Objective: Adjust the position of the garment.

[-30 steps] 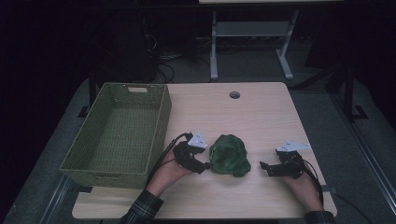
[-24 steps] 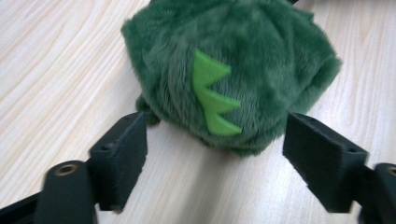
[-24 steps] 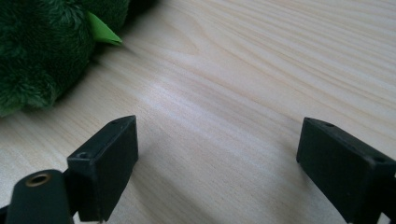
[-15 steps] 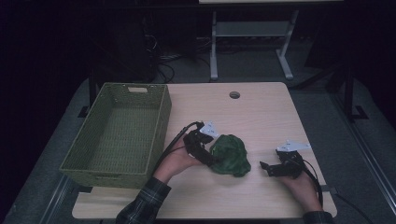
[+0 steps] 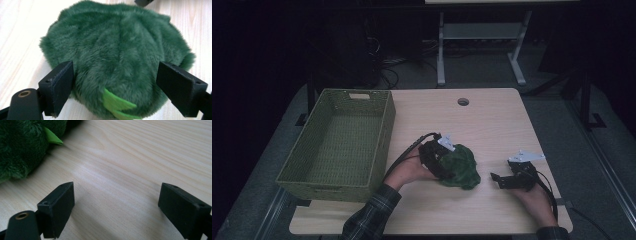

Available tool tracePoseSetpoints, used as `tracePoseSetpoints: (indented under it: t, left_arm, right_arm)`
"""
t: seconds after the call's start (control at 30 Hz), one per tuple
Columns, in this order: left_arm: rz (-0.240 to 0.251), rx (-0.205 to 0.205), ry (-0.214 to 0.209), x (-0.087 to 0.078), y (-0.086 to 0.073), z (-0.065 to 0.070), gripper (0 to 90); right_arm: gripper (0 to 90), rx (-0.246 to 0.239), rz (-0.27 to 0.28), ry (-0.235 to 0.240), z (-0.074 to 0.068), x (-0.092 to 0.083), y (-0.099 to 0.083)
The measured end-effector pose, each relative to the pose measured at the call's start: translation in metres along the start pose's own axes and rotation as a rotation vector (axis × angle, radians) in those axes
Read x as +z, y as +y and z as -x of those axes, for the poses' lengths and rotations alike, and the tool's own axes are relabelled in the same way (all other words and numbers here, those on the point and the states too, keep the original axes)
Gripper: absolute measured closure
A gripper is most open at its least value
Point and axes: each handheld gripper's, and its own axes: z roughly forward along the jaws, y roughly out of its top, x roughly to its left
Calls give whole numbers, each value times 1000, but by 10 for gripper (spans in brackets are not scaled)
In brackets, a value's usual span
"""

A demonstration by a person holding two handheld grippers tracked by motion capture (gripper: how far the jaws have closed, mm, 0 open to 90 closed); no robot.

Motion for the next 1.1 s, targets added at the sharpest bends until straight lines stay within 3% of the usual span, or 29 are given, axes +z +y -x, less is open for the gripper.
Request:
tracePoseSetpoints:
  t: [0.23, 0.8, 1.0, 1.1]
  left_arm:
    - [-27, 11, -17, 10, -5, 2, 143]
    - [-125, 63, 17, 32, -14, 5, 144]
    - [-143, 62, 33, 27, -12, 2, 322]
    - [-158, 37, 36, 26, -10, 1, 448]
  right_arm:
    - [133, -1, 1, -1, 0, 0, 0]
    - [134, -3, 2, -5, 1, 0, 0]
    - [135, -3, 2, -6, 1, 0, 0]
    - [135, -3, 2, -7, 1, 0, 0]
